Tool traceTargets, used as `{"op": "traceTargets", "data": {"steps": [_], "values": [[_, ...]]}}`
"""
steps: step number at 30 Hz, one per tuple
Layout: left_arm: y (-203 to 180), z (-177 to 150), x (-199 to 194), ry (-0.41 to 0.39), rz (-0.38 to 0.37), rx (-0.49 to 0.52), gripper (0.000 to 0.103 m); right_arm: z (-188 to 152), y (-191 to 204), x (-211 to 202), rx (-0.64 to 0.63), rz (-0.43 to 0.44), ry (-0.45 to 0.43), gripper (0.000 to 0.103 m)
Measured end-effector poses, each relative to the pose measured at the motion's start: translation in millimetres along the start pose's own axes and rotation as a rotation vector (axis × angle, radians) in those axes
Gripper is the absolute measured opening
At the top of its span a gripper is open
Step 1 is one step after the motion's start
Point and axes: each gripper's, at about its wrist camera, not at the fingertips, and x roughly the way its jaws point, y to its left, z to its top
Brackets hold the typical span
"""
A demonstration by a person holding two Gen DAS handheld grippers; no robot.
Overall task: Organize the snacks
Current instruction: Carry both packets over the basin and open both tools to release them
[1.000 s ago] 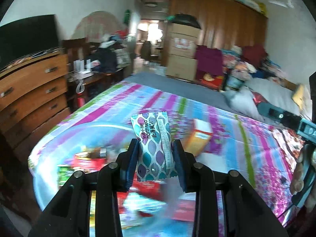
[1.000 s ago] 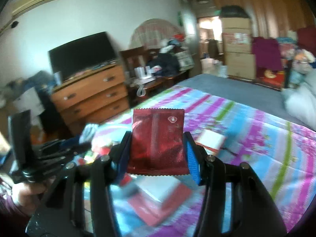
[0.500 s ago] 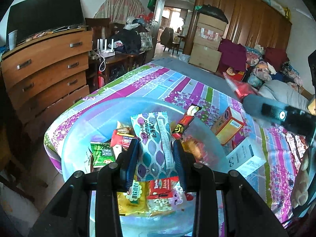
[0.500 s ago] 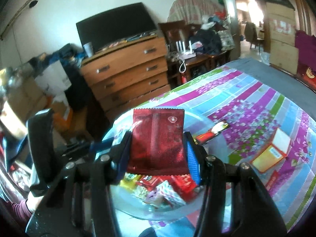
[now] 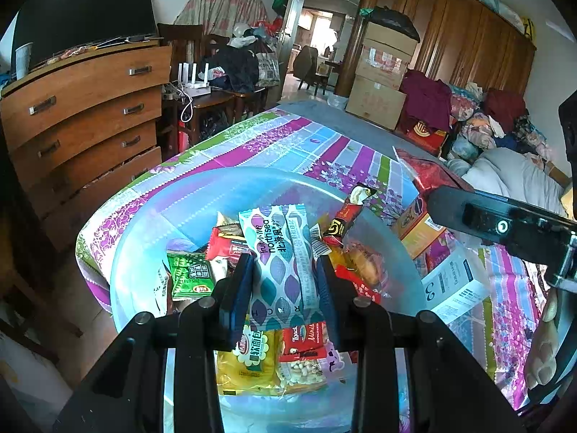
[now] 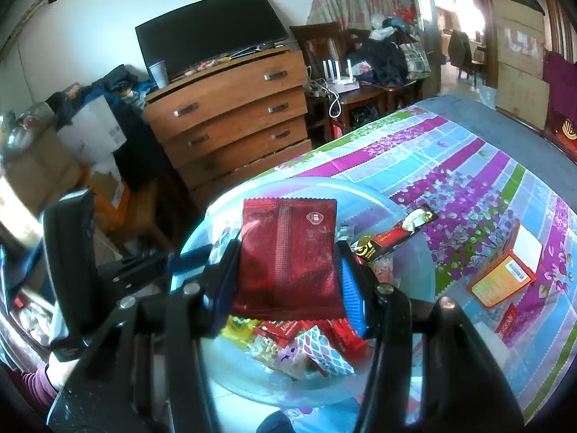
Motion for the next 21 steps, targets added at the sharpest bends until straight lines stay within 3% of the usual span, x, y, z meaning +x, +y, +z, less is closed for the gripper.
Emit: {"op": "traceTargets", "data": {"steps": [17,20,21], "values": [[-2,-1,9,0.026,0.0,0.008,0.038,-3,-5,7,0.017,-0.003,0.008,0.053],[-1,0,13,0.036,0.001,0.004,0.044,-5,-7,9,0.028,0.005,0.017,0.053],[-1,0,13,0.037,0.002,0.002,0.052,-6,-7,9,0.03,0.008,0.021,0.053]]}}
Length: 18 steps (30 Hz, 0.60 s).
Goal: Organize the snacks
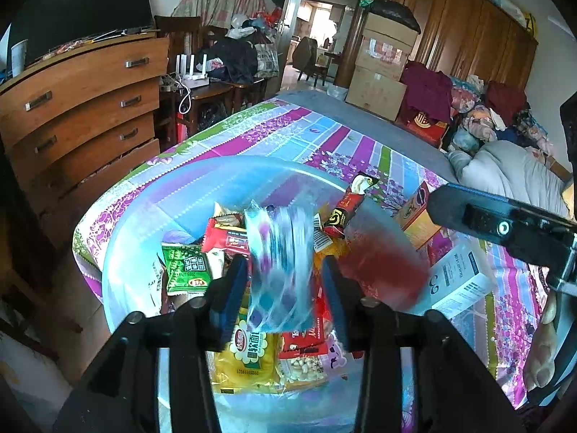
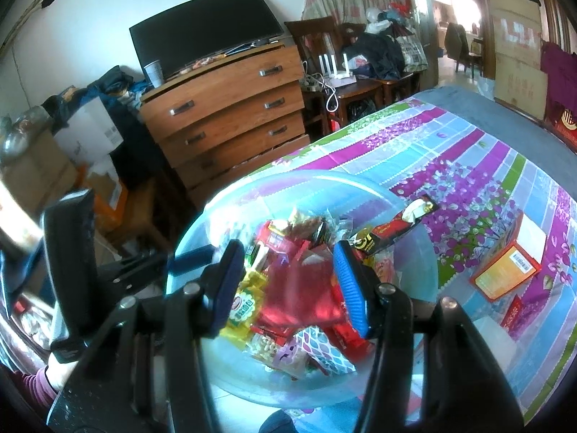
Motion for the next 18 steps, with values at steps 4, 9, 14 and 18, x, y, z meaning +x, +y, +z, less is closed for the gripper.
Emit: {"op": "traceTargets", "data": {"steps": [4,9,14,18], "values": [[0,-1,-2,-0.007,0.007,-0.002,0.056,-4,0,-3,0.006,-0.001,-0.004,0.058],[3,-1,-8,-0.024,0.01,-0.025,0.065,-8,-3,-9,0.016,-0.006,-0.012,0.058],[-6,-1,-14,-0.035,0.002,-0.017,0.067,-19,-14,-27,0.05,-0.013,-0.049,0.071],[-40,-5,-29,-0.073,-0.055,0.043,0.068,-39,-29,-66,0.085,-0.062,-0.162,0.086]]}}
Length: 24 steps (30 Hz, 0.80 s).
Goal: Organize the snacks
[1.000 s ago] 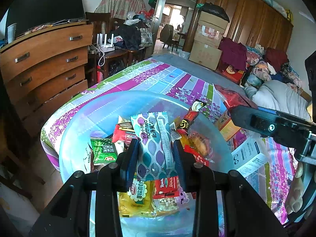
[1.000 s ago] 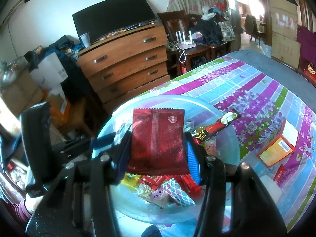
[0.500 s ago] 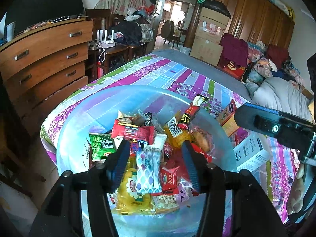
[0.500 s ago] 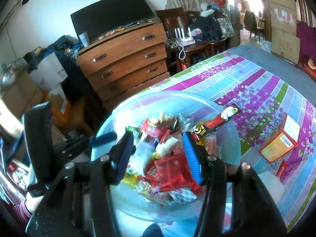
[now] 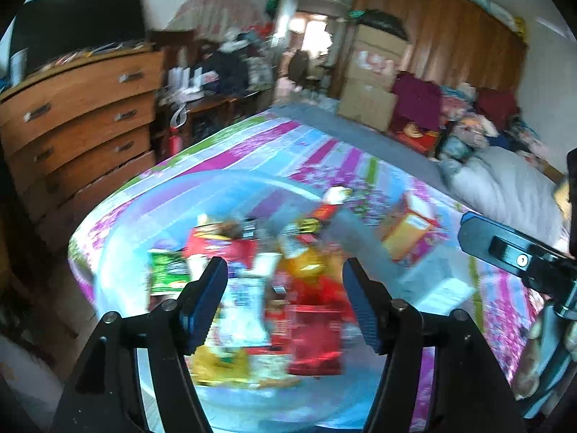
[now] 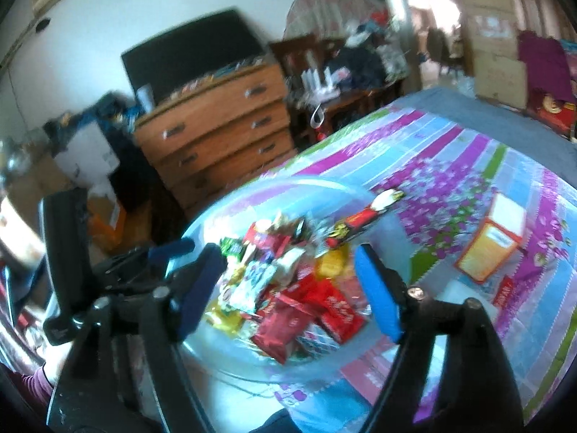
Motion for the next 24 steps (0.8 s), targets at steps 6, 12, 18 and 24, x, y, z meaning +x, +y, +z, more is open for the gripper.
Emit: {"op": "traceTargets", "data": {"steps": [6,12,18,24], "values": [[-111,-20,-21,-0.059,-0.209,0.213,0.096,-56,-70,-89,0.113,-0.283,-0.134,0.103],[-227,-76,12,0.089,-0.443,0.344,0.102,-137,-166,-140,0.322,-0.514,-0.024,0.103],[-290,-141,99,0.308,-0.423,0.409,0.102,-224,-244,-149,0.498,-0.626,0.132,0.103],[-321,-182,183,0.41,-0.319,0.43,0.102,-262,-291,-136,0.513,-0.64,0.215,0.103]]}}
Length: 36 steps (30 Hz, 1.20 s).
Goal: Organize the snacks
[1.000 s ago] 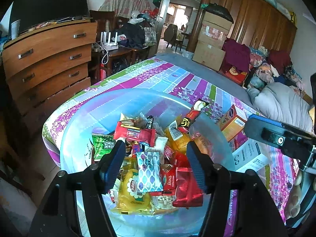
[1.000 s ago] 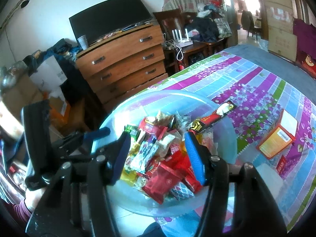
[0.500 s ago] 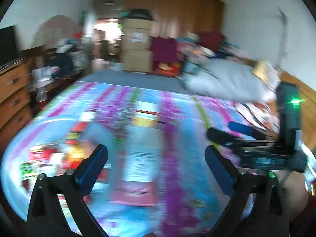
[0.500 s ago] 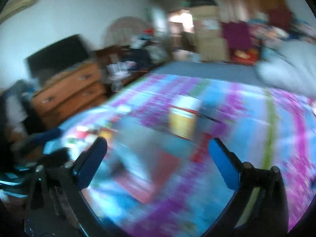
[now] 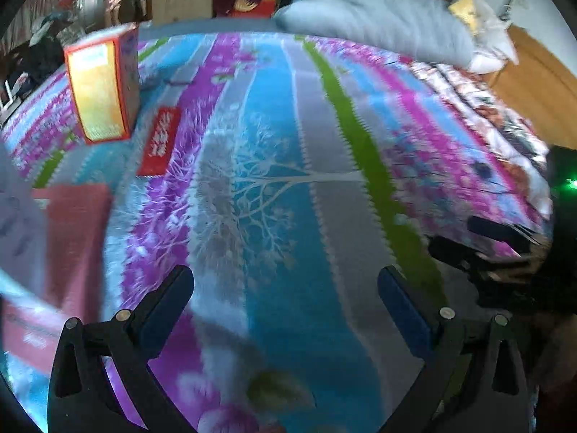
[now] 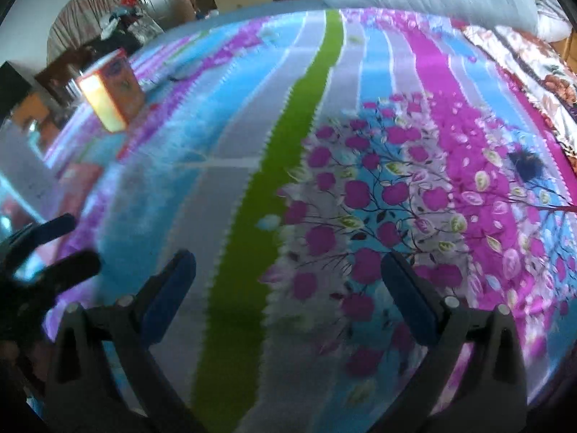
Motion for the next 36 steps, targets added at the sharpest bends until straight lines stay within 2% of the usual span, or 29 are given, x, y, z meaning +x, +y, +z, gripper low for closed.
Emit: {"op": "traceTargets", "data": {"steps": [4,8,12,18,22,36], "values": [[5,13,34,-0.001,0.027,-0.042,0.102,11,-7,17,-0.003,-0.028,-0.031,0.103],[5,18,58,-0.003,0.083,-0.031,0.102,24,-14,36,0.026,-0.03,-0.057,0.103],[-2,13,63,-0.022,0.144,0.019,0.102,28,-17,46,0.03,-0.046,-0.09,0.103],[-4,10,65,-0.046,0.178,0.031,0.103,26,-10,51,-0.029,-0.09,-0.082,0.103],[-3,10,65,-0.051,0.177,0.033,0.103,26,-7,53,-0.045,-0.117,-0.072,0.103],[-4,9,66,-0.053,0.176,0.033,0.103,26,-6,53,-0.046,-0.119,-0.071,0.103]]}}
